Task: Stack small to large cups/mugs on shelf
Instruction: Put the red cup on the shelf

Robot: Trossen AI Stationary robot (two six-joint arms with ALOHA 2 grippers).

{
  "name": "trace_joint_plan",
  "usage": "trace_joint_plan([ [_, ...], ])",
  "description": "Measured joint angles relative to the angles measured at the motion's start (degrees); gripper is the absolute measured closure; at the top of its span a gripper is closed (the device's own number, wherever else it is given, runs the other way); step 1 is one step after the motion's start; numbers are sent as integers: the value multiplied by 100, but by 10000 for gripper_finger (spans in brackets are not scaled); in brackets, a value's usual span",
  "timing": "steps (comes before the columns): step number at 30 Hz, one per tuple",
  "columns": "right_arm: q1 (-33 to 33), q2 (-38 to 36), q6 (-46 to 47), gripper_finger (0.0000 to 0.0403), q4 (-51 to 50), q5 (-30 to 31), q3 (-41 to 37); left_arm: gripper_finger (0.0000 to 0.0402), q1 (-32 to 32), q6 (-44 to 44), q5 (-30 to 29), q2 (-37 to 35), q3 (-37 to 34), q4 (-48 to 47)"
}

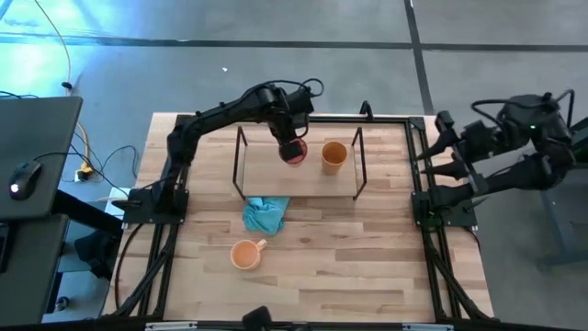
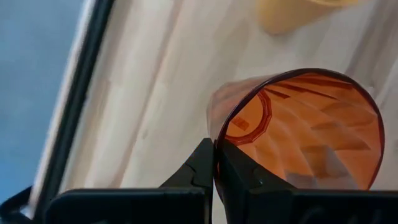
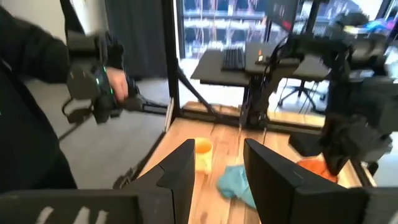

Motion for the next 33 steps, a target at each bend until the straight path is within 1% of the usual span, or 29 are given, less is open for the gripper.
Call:
trace_joint_plan([
  [2,0,-214,33,273,208,37,-236,401,-7,-1,40,69,1,7],
  [7,-2,-603,110,273,477,366,-694,401,12,37,154,147,4,52],
  [12,-2,-769,163,273,648,381,-996,401,38,36,225,204,6,196],
  [25,0,-787,256,273,738,379,-1090,401,144,133,297,493,-1,213],
  [33,0,-787,273,273,734,378,-1090,401,158,174,386,546,-1,223],
])
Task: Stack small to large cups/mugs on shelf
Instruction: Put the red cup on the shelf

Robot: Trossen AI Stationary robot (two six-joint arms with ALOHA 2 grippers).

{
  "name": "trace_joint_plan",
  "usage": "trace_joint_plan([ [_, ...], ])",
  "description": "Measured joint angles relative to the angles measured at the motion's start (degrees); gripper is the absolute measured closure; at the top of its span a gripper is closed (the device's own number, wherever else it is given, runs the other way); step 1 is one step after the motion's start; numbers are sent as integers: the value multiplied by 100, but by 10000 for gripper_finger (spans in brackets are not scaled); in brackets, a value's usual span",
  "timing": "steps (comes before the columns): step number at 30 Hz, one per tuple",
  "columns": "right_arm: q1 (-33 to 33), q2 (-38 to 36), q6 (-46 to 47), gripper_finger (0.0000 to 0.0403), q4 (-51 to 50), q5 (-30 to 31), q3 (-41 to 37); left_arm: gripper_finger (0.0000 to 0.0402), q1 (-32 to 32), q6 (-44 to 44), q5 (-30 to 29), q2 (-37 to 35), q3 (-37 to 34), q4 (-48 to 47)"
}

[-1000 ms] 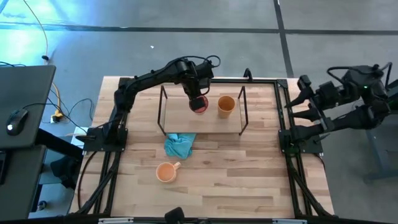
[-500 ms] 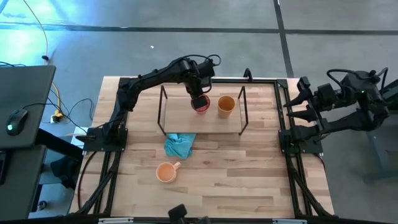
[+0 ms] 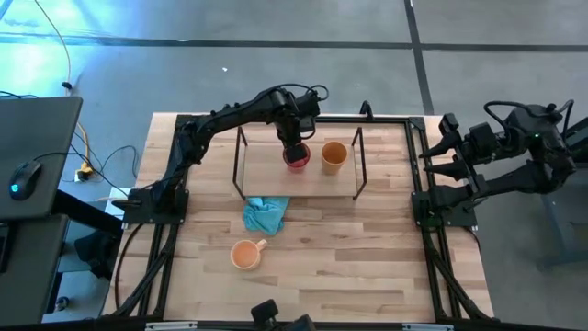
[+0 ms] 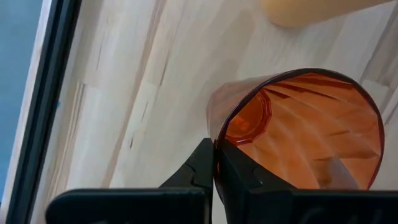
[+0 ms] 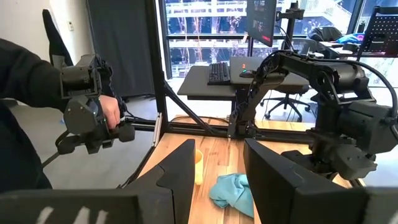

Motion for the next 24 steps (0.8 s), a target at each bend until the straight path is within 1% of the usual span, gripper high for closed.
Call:
trace_joint_plan([
  [6,0,0,-95,273,0,0,0,401,-2,20,130,-4,0,18],
  [17,-2,0,-107,273,-2,0,0,401,-4,20,137,21,0,69],
  [24,0,0,-91,273,-23,0,0,394,-7,110,363,90,0,36],
])
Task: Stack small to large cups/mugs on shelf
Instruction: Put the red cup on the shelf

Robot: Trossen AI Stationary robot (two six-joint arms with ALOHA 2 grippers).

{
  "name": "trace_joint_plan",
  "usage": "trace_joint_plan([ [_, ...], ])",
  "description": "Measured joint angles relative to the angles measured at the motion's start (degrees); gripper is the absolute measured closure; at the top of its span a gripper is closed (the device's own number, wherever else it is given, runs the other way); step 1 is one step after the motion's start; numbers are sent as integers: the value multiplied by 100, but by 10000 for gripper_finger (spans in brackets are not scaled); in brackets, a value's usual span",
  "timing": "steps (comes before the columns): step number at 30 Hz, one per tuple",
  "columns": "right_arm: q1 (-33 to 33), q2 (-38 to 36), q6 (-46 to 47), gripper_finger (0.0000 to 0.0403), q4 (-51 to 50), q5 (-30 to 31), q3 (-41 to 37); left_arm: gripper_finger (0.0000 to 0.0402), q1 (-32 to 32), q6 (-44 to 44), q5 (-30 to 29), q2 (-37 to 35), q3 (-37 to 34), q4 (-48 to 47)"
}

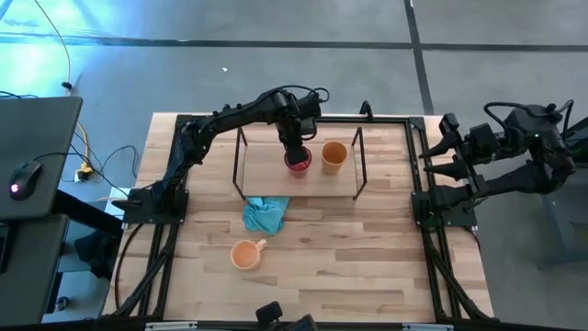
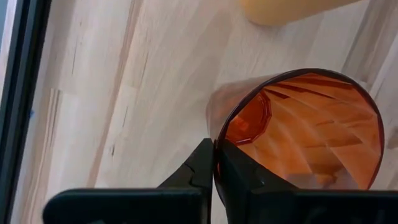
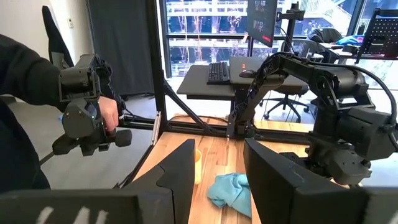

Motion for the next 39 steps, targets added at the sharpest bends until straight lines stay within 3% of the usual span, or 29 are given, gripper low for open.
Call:
trace_joint_plan([
  [39,-1,0,-42,273,-128,-2,2,382,7,62,-63,2,-1,130],
])
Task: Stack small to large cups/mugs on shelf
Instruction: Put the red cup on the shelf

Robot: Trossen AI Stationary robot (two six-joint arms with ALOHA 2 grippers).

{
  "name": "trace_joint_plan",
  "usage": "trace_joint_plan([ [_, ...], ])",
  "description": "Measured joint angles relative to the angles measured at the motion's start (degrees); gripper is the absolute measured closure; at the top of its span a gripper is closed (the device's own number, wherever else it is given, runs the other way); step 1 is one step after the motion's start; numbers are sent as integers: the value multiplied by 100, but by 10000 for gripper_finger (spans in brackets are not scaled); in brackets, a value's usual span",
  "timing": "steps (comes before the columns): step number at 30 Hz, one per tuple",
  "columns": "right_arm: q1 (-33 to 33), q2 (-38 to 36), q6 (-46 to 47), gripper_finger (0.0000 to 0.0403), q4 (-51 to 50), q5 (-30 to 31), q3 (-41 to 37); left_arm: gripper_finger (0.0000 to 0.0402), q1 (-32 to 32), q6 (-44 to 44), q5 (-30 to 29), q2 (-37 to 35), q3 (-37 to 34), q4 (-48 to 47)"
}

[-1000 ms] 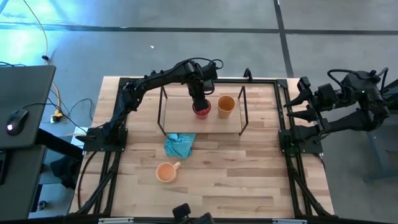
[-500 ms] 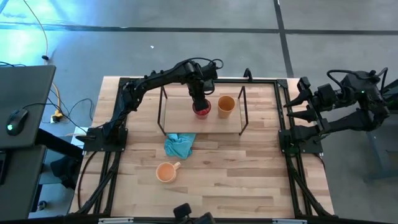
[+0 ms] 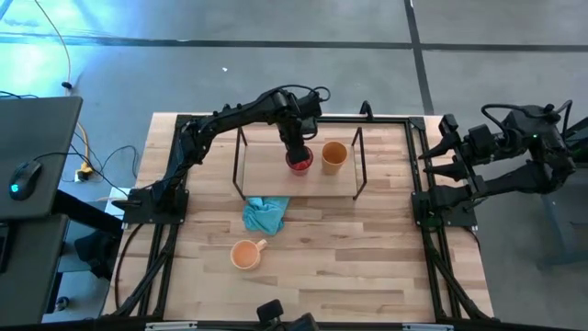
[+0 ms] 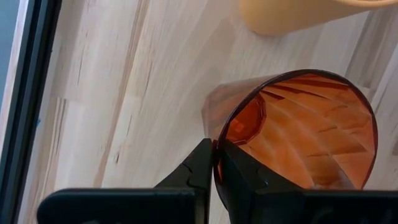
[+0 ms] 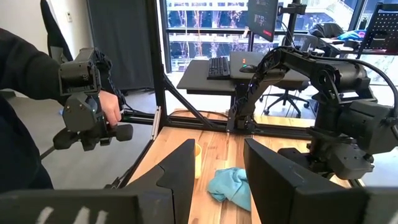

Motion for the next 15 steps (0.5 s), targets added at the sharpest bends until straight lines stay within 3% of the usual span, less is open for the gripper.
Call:
trace_joint_plan([
  [9,1,2,-22,273,-9,-2,0,376,2,-1,68,-35,-399,33],
  [15,1,2,-22,273,-9,-1,2,308,-7,-61,-121,24,-433,239],
])
